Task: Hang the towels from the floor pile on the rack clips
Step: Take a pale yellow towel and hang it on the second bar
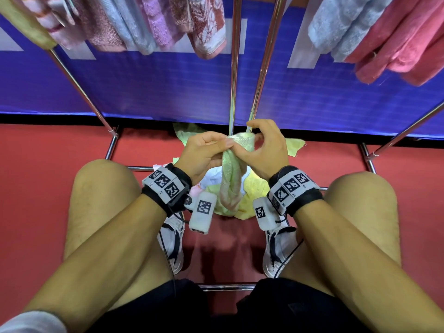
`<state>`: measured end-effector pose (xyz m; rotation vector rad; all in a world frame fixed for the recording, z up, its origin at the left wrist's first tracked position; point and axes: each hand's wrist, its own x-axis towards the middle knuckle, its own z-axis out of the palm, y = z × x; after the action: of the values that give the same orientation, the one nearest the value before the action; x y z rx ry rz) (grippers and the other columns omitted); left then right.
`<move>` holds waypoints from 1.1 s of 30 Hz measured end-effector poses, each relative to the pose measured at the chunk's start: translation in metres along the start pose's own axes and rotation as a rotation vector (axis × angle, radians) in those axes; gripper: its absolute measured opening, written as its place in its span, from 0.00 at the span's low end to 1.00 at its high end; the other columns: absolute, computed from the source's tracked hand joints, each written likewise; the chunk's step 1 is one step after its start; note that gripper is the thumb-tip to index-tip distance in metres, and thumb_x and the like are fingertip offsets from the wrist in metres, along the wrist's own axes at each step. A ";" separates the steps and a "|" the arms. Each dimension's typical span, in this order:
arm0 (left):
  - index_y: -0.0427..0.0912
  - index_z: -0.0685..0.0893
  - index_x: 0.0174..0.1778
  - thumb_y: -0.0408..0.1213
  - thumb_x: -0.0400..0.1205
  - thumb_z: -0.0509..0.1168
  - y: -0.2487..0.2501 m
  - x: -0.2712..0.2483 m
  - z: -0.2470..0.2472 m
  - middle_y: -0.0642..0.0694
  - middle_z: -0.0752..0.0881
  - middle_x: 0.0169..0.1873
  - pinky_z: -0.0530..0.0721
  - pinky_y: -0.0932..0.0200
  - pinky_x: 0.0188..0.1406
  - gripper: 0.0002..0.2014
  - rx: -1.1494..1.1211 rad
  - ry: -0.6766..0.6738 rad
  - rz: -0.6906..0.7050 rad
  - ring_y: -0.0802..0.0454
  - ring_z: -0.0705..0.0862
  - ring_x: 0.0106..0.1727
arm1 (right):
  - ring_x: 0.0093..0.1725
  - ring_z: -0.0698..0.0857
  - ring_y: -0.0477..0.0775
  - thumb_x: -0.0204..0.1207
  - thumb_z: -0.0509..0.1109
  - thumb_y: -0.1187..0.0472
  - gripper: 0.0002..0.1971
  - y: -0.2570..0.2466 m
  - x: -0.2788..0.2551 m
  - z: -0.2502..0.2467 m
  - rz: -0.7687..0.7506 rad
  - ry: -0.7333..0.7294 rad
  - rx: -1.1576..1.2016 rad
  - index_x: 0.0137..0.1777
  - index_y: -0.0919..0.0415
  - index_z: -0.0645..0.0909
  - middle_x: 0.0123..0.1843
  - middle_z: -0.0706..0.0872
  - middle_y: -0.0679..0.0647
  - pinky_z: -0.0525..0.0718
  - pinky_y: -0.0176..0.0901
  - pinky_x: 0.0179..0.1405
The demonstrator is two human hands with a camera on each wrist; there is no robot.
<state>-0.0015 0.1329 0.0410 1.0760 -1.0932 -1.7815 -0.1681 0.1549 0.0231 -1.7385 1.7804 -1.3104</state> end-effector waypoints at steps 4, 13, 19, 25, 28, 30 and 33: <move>0.33 0.87 0.54 0.28 0.81 0.68 -0.001 0.001 -0.001 0.36 0.91 0.43 0.90 0.51 0.48 0.07 -0.001 -0.021 -0.016 0.44 0.91 0.44 | 0.41 0.78 0.42 0.63 0.76 0.39 0.30 0.002 0.000 -0.001 -0.035 0.008 -0.011 0.61 0.56 0.80 0.52 0.80 0.46 0.76 0.28 0.46; 0.34 0.88 0.49 0.29 0.84 0.65 -0.001 0.004 -0.005 0.38 0.91 0.42 0.90 0.50 0.50 0.06 0.043 -0.035 0.044 0.46 0.90 0.43 | 0.57 0.82 0.44 0.68 0.74 0.44 0.34 -0.001 0.001 -0.004 0.093 -0.214 0.177 0.74 0.50 0.71 0.60 0.83 0.46 0.79 0.38 0.59; 0.35 0.86 0.52 0.31 0.87 0.62 0.002 0.007 -0.010 0.40 0.89 0.41 0.87 0.51 0.49 0.07 0.118 0.003 0.104 0.48 0.87 0.43 | 0.35 0.85 0.44 0.72 0.75 0.64 0.04 0.000 0.011 -0.012 0.241 -0.249 0.439 0.43 0.56 0.84 0.34 0.86 0.45 0.82 0.41 0.38; 0.39 0.86 0.52 0.30 0.80 0.72 0.000 0.006 -0.008 0.37 0.91 0.41 0.87 0.47 0.48 0.07 0.191 0.037 0.174 0.42 0.89 0.44 | 0.34 0.85 0.43 0.73 0.78 0.63 0.09 0.002 0.009 -0.008 0.194 -0.163 0.376 0.39 0.50 0.82 0.32 0.87 0.43 0.81 0.35 0.36; 0.40 0.87 0.53 0.27 0.78 0.74 0.000 0.005 -0.008 0.46 0.93 0.39 0.89 0.53 0.47 0.10 0.290 0.061 0.235 0.50 0.91 0.43 | 0.31 0.84 0.41 0.73 0.79 0.61 0.09 -0.002 0.011 -0.010 0.191 -0.133 0.327 0.38 0.48 0.83 0.31 0.87 0.43 0.80 0.35 0.35; 0.39 0.89 0.50 0.28 0.78 0.74 0.001 0.005 -0.008 0.45 0.93 0.40 0.90 0.47 0.50 0.07 0.313 0.076 0.269 0.47 0.92 0.45 | 0.34 0.87 0.45 0.73 0.79 0.59 0.07 -0.007 0.012 -0.013 0.185 -0.127 0.317 0.39 0.48 0.84 0.34 0.89 0.49 0.83 0.39 0.37; 0.38 0.89 0.49 0.32 0.76 0.75 0.009 0.004 -0.010 0.43 0.93 0.39 0.90 0.43 0.50 0.07 0.298 0.106 0.297 0.44 0.91 0.42 | 0.36 0.89 0.47 0.71 0.80 0.58 0.06 -0.013 0.014 -0.017 0.184 -0.138 0.322 0.39 0.47 0.86 0.36 0.91 0.49 0.87 0.43 0.37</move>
<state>0.0077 0.1230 0.0459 1.1006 -1.4023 -1.3432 -0.1756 0.1509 0.0470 -1.4193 1.5166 -1.2831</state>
